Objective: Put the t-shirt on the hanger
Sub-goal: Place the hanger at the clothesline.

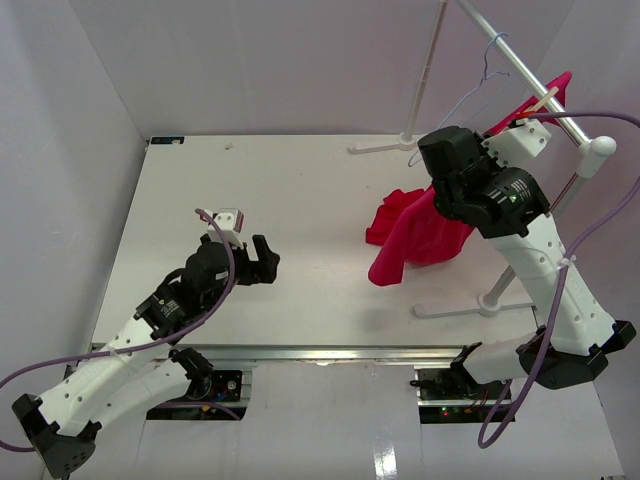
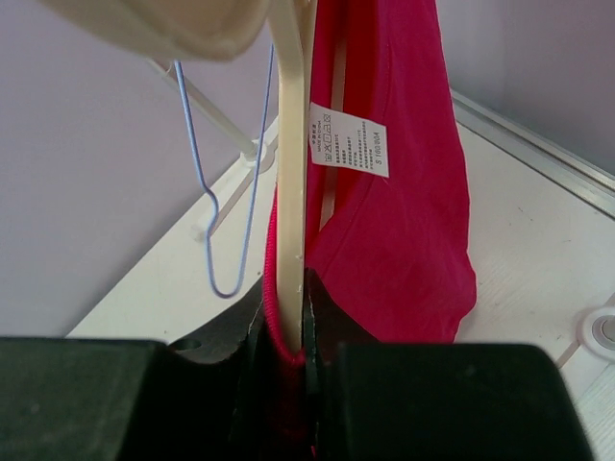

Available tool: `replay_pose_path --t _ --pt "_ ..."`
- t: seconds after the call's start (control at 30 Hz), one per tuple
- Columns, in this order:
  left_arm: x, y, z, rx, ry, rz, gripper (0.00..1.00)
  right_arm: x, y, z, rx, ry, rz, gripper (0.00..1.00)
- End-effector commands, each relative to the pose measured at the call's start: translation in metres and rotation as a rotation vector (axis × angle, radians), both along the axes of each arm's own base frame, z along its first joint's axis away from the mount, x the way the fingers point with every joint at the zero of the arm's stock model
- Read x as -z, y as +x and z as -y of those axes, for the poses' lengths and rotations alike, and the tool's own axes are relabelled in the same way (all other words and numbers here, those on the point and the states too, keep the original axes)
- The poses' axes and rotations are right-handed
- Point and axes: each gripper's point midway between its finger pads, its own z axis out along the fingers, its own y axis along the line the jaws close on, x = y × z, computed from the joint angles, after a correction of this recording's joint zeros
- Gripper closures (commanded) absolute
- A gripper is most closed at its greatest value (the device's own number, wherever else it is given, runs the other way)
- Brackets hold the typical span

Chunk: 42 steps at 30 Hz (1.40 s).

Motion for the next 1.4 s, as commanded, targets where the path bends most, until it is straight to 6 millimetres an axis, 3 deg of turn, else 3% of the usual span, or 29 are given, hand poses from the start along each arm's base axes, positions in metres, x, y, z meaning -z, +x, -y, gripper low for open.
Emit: replay_pose_path --t 0.0,0.5,0.8,0.97,1.0,1.03,1.17,1.2,1.3,1.37 --pt "-0.002 0.000 0.006 0.020 -0.024 0.006 0.02 -0.024 0.006 0.026 0.157 0.051 0.147 0.92" --pt "-0.005 0.000 0.016 0.036 -0.072 -0.015 0.02 0.001 0.031 0.047 0.215 0.078 0.096 0.92" --pt "-0.001 -0.001 0.015 0.043 -0.070 -0.002 0.02 0.037 0.034 0.050 0.239 0.061 0.033 0.92" --pt "-0.011 -0.001 0.014 0.047 -0.086 0.026 0.02 0.037 0.033 0.054 0.250 0.077 0.038 0.92" --pt "-0.012 -0.001 0.014 0.049 -0.086 0.030 0.02 0.035 0.032 0.055 0.245 0.075 0.042 0.88" --pt "-0.012 -0.002 0.015 0.055 -0.084 0.034 0.02 0.031 0.034 0.054 0.223 0.063 0.050 0.76" --pt "-0.012 -0.003 0.016 0.073 -0.081 0.040 0.02 0.005 0.035 0.049 0.129 0.043 0.113 0.19" --pt "-0.013 -0.003 0.017 0.078 -0.083 0.041 0.02 -0.001 0.033 0.048 0.111 0.044 0.126 0.09" --pt "-0.017 -0.003 0.022 0.097 -0.097 0.049 0.02 -0.013 0.026 0.050 0.083 0.033 0.140 0.02" --pt "-0.022 -0.001 0.027 0.104 -0.120 0.054 0.02 -0.015 0.023 0.049 0.044 0.011 0.126 0.08"
